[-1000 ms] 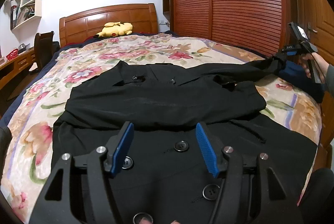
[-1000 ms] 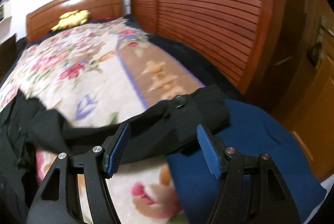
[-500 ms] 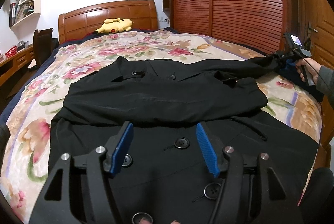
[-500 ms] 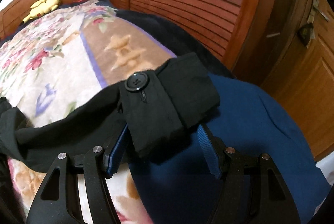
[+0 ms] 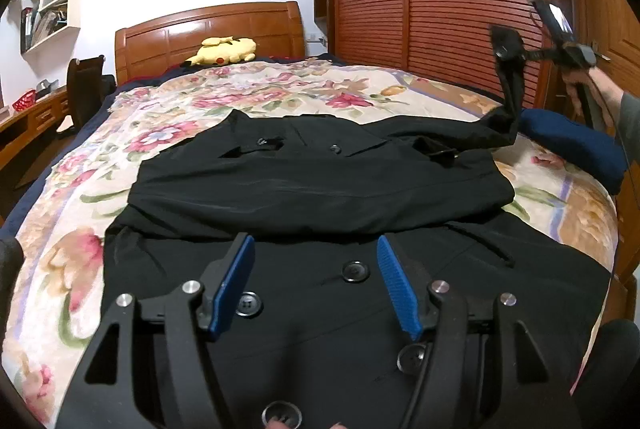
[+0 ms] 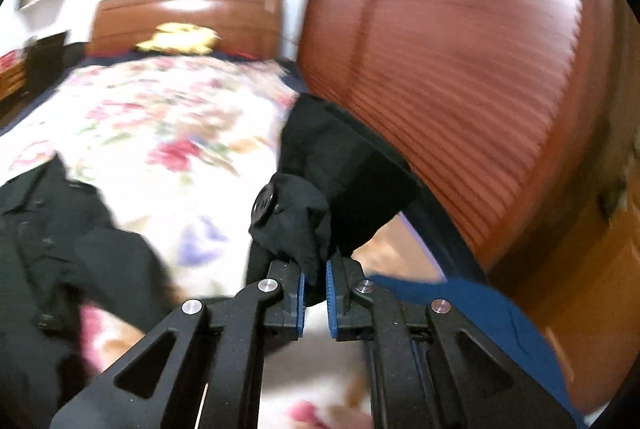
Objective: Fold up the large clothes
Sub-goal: 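Lift the cuff with the right tool and carry it across the coat front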
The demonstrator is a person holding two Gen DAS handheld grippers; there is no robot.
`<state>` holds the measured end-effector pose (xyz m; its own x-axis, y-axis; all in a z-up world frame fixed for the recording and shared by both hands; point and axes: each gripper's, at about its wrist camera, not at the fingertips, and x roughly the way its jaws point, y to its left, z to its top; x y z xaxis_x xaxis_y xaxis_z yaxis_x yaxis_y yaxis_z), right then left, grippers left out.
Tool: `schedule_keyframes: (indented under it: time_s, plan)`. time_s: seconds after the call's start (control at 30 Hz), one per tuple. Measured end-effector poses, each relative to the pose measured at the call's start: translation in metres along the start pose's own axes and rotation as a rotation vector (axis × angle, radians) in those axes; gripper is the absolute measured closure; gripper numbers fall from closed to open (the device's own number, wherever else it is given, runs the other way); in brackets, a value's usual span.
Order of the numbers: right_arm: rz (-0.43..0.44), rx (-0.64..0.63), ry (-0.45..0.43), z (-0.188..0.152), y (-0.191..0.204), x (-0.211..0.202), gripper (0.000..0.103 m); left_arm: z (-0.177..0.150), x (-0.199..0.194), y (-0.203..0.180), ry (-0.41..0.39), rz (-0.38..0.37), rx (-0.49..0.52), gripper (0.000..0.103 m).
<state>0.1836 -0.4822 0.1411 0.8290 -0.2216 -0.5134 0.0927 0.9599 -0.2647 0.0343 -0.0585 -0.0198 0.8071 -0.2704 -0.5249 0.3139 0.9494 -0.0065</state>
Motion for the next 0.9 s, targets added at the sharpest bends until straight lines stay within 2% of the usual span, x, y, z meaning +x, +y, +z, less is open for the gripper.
schedule_keyframes:
  time_s: [0.3, 0.5, 0.9]
  plan:
    - [0.181, -0.193, -0.151, 0.053, 0.143, -0.054, 0.098, -0.008, -0.030, 0.025, -0.026, 0.044, -0.004, 0.039]
    - [0.272, -0.261, -0.201, 0.069, 0.213, -0.073, 0.098, -0.015, -0.046, 0.049, -0.033, 0.064, -0.040, 0.039]
    - [0.475, -0.340, -0.233, 0.062, 0.321, -0.103, 0.098, -0.021, -0.063, 0.076, -0.056, 0.110, -0.087, 0.039]
